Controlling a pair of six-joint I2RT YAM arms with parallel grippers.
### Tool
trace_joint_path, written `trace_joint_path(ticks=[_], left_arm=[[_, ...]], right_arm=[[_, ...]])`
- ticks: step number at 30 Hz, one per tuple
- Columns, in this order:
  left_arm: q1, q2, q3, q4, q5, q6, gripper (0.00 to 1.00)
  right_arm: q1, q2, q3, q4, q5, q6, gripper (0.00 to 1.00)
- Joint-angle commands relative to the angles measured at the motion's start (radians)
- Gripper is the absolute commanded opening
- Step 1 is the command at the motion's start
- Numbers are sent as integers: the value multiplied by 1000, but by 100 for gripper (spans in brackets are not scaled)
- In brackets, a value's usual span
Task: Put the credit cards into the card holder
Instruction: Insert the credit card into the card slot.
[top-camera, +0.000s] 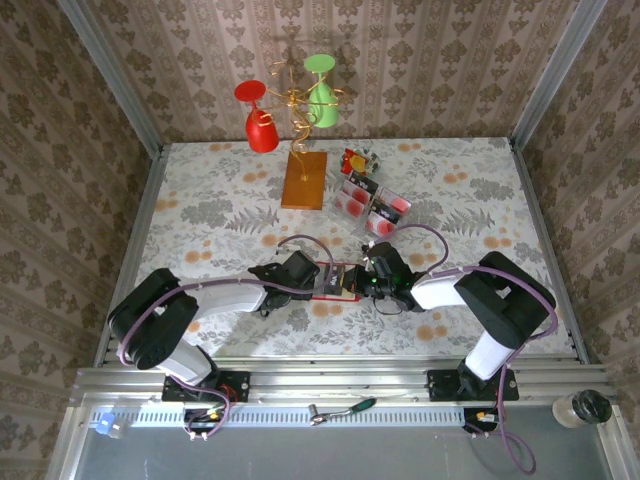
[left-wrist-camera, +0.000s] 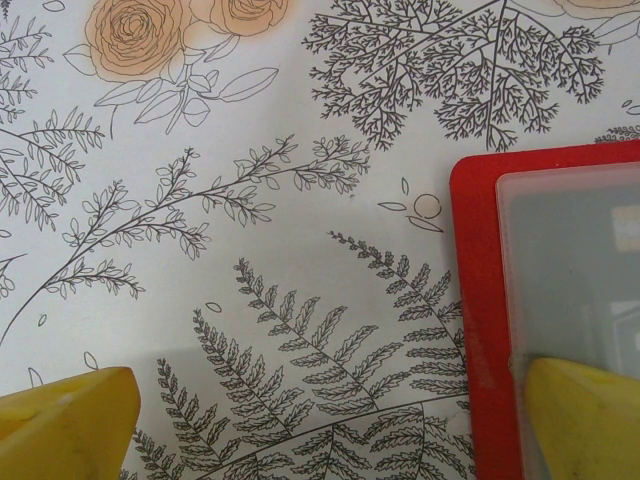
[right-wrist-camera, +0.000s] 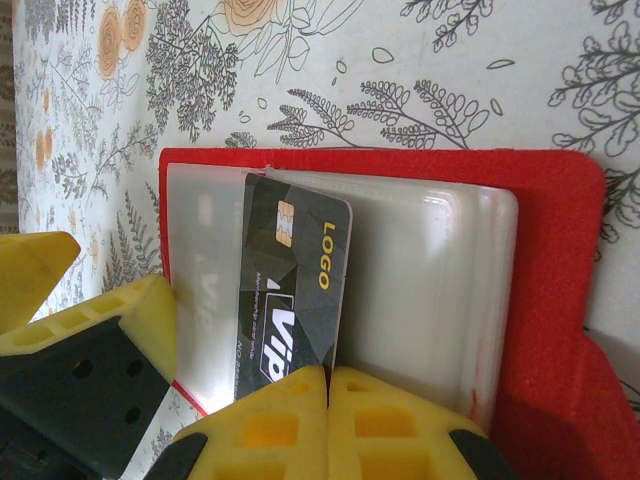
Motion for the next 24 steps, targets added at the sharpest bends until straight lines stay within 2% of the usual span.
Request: trace_joint_path(ticks=[1, 24], left_arm=[[-6, -9, -23, -53, -7, -4, 100], [-7, -10, -23, -50, -5, -4, 100]], right_arm=[[11, -4, -3, -119, -5, -29, 0], [4, 40, 47, -156, -38, -43, 0]])
